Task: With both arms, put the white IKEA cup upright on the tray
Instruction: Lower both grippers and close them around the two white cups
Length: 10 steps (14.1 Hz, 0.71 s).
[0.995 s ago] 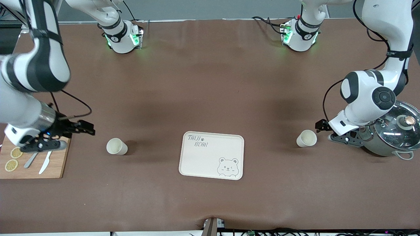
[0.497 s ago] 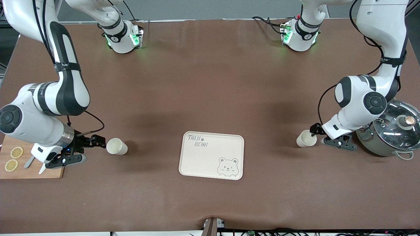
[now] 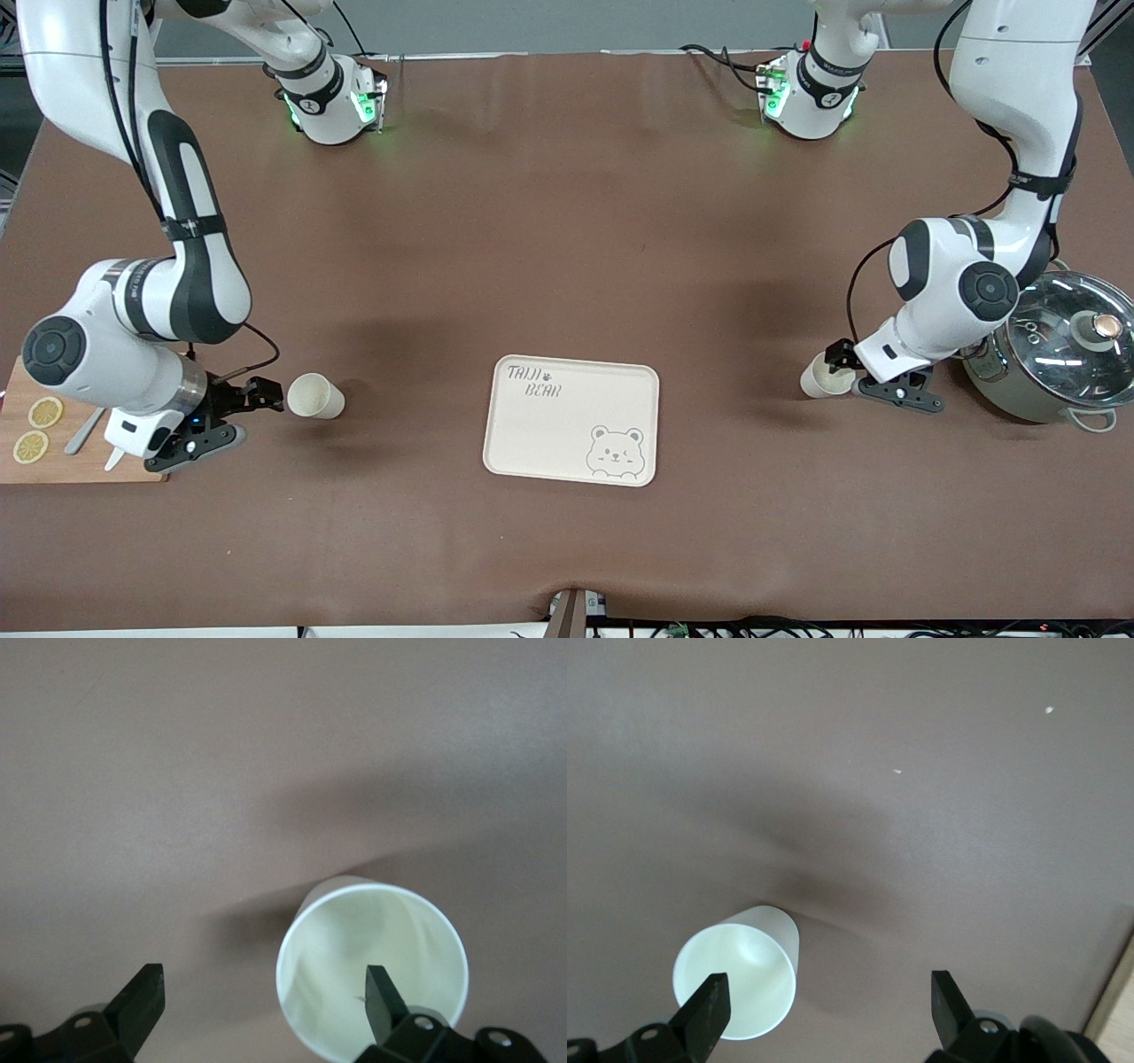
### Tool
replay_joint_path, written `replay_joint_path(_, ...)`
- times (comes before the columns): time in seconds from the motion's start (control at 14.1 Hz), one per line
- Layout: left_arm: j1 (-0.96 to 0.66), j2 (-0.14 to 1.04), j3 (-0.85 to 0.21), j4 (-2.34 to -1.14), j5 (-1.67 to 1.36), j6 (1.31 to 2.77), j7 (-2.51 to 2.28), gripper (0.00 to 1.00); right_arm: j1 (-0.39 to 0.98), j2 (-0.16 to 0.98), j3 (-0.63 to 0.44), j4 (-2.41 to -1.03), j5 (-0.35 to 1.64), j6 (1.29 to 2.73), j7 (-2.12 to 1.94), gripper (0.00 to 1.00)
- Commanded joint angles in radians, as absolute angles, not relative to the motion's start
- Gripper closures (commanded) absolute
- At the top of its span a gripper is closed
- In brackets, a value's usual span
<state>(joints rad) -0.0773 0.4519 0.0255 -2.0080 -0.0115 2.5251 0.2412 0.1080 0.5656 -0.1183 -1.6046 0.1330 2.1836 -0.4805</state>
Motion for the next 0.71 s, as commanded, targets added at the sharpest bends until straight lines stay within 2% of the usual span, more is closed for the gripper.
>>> replay_joint_path(0.0, -0.078, 0.497, 0.015, -1.991, 0.0, 2.572, 0.219, 0.0, 0.104, 0.563, -0.11, -1.632, 0.15, 2.201, -0.543, 0.0)
replay_joint_path(0.28, -0.078, 0.512, 0.014, -1.991, 0.0, 2.589, 0.222, 0.0, 0.118, 0.568, -0.109, -1.663, 0.15, 2.213, -0.545, 0.0)
replay_joint_path(0.43, -0.075, 0.512, 0.003, -1.999, 0.006, 2.589, 0.125, 0.99, 0.123, 0.569, -0.104, -1.698, 0.15, 2.262, -0.552, 0.0)
replay_joint_path(0.64, -0.081, 0.518, -0.002, -1.987, 0.003, 2.589, 0.11, 1.0, 0.124, 0.569, -0.103, -1.723, 0.15, 2.295, -0.565, 0.0)
